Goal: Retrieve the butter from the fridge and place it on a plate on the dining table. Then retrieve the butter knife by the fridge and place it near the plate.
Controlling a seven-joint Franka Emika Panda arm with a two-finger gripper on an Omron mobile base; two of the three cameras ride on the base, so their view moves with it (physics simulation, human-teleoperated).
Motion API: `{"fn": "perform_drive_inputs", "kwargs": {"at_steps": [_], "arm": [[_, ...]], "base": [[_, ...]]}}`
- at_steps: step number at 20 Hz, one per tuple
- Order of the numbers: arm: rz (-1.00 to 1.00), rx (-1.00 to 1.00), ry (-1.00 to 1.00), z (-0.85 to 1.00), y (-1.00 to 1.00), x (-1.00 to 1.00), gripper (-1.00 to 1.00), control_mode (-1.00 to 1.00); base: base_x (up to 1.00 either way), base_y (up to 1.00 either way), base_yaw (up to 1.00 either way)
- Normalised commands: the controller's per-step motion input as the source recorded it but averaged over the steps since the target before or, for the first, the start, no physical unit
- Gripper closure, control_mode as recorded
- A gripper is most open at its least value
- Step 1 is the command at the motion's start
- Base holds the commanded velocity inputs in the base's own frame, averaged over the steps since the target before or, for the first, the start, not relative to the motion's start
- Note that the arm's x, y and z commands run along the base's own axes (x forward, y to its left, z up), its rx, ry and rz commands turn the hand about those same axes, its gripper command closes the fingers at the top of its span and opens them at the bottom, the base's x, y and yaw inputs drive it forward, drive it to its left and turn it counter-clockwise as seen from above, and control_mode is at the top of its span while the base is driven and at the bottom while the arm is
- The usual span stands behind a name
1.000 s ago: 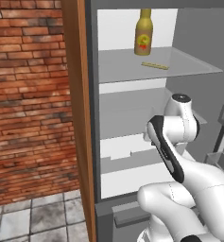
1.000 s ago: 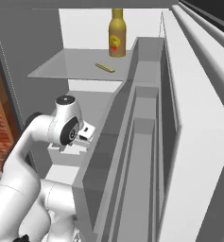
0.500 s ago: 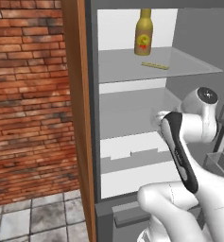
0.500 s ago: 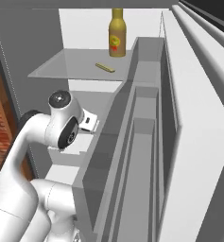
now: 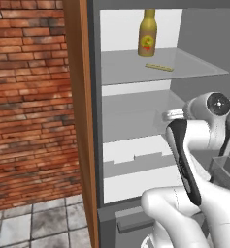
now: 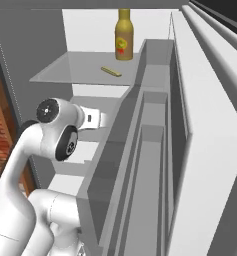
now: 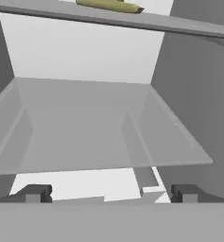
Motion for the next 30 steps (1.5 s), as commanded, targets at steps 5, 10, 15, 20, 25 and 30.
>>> {"fn": "perform_drive_inputs", "kwargs": {"at_steps": [5,10,15,20,25,30], "arm": [[0.01,-0.09,0.08,0.54,-0.02,0.01,-1.0,-1.0],[-0.03,0.1,0.11,0.39,-0.01,0.0,-1.0,-1.0],[-0.05,0.02,-0.02,0.48,0.0,0.0,-1.0,-1.0],[0.0,0.0,-0.38,0.09,0.0,0.02,-1.0,-1.0],[0.0,0.0,-0.3,0.27,0.0,0.09,-1.0,-1.0],[0.0,0.0,0.01,0.74,0.0,0.25,-1.0,-1.0]], "base": [[0.0,0.0,0.0],[0.0,0.0,0.0],[0.0,0.0,0.0],[0.0,0.0,0.0],[0.0,0.0,0.0],[0.0,0.0,0.0]]}}
